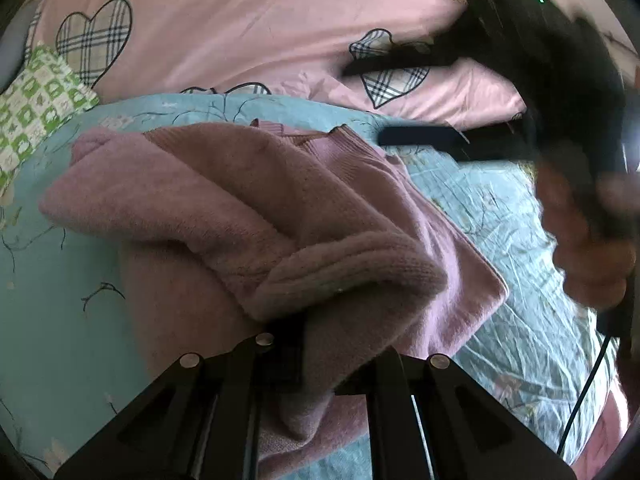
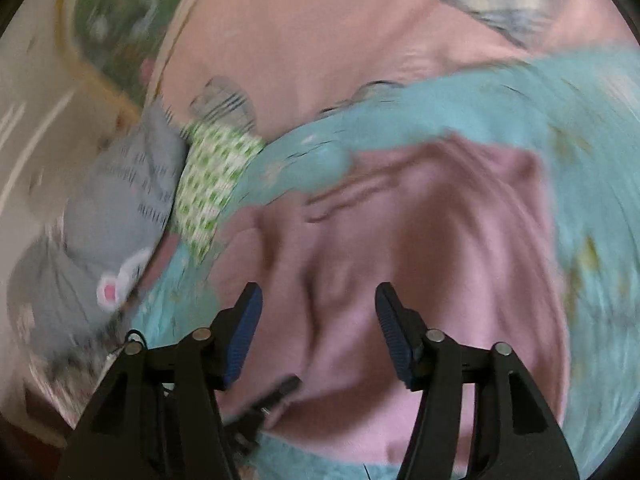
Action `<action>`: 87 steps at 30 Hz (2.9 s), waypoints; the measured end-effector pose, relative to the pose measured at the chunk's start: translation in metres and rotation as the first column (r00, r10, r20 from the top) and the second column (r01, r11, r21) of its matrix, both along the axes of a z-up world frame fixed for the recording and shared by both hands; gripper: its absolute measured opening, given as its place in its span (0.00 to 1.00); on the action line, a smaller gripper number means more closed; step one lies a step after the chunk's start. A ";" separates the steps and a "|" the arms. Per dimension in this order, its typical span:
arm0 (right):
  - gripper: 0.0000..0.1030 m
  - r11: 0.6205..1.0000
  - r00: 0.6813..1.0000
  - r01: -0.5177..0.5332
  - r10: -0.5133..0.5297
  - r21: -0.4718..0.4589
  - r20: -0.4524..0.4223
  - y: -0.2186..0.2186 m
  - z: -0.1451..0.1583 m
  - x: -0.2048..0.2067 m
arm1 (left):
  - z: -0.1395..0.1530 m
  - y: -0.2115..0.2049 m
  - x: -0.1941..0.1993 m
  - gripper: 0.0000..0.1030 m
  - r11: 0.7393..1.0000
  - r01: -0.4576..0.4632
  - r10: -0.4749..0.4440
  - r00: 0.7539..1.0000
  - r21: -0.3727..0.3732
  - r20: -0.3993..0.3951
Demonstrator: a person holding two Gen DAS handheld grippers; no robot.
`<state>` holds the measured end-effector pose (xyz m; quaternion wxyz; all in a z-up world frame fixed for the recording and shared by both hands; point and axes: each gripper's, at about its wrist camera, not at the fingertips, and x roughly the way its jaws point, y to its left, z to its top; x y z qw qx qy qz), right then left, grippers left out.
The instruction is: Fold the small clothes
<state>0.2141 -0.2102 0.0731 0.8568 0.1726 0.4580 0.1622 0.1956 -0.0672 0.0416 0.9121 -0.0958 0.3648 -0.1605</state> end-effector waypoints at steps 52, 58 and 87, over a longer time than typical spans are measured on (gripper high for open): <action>0.16 0.958 0.949 -0.287 0.282 -0.017 -0.139 0.030 -0.047 0.109 | 0.021 -0.088 -0.004 0.07 0.930 0.094 -0.148 0.981 0.355 0.127; 0.16 0.980 0.983 -0.171 0.177 0.103 -0.052 -0.031 -0.013 0.088 | 0.060 -0.109 -0.004 0.06 0.951 0.185 -0.226 0.963 0.248 0.148; 0.73 0.947 0.954 0.300 -0.297 0.113 -0.039 -0.176 -0.039 -0.010 | 0.030 -0.125 0.003 0.46 0.938 0.345 -0.342 0.937 0.041 -0.068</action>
